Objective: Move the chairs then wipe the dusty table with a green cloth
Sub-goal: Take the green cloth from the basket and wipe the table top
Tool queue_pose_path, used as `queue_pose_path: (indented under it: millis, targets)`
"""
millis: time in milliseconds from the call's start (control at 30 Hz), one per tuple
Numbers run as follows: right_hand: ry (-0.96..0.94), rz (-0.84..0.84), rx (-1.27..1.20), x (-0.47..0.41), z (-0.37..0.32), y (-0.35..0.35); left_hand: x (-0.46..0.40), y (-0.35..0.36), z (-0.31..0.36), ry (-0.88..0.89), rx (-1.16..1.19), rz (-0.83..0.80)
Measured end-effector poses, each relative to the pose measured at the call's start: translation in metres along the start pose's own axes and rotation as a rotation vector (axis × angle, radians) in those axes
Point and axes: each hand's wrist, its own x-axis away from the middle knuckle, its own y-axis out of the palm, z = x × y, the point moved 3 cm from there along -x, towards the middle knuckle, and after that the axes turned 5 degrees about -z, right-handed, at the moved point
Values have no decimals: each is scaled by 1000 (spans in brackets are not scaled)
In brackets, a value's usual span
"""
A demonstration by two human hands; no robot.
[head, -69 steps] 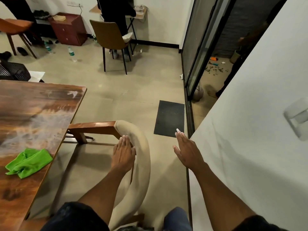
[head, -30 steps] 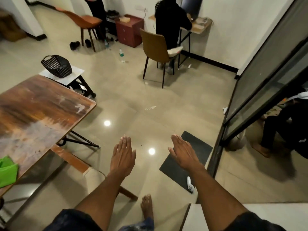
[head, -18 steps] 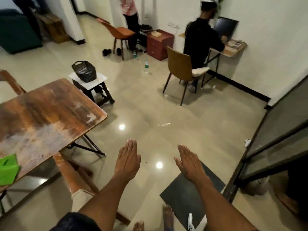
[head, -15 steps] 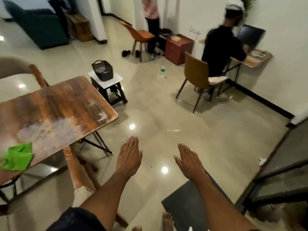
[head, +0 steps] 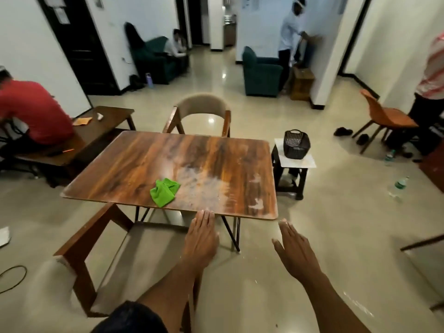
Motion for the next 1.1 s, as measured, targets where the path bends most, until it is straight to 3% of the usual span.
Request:
queue_pose_path:
  millis: [233, 367, 467, 500, 933, 1100]
  targets:
    - [-185, 36, 78, -91, -28, -11, -52, -32, -48, -156, -21, -1]
    - [-220, -77, 78, -130, -53, -36, -79, -33, -62, -181, 12, 65]
    - [-254, -30, 164, -163, -58, -38, -90, -36, -71, -211, 47, 98]
    - [-243, -84, 153, -175, -56, -37, -97, -34, -75, -220, 64, 100]
    - [-399, -229, 258, -342, -106, -25, -173, -11, -140, -445, 191, -44]
    - [-519, -306, 260, -393, -155, -1, -169, 17, -178, -566, 201, -71]
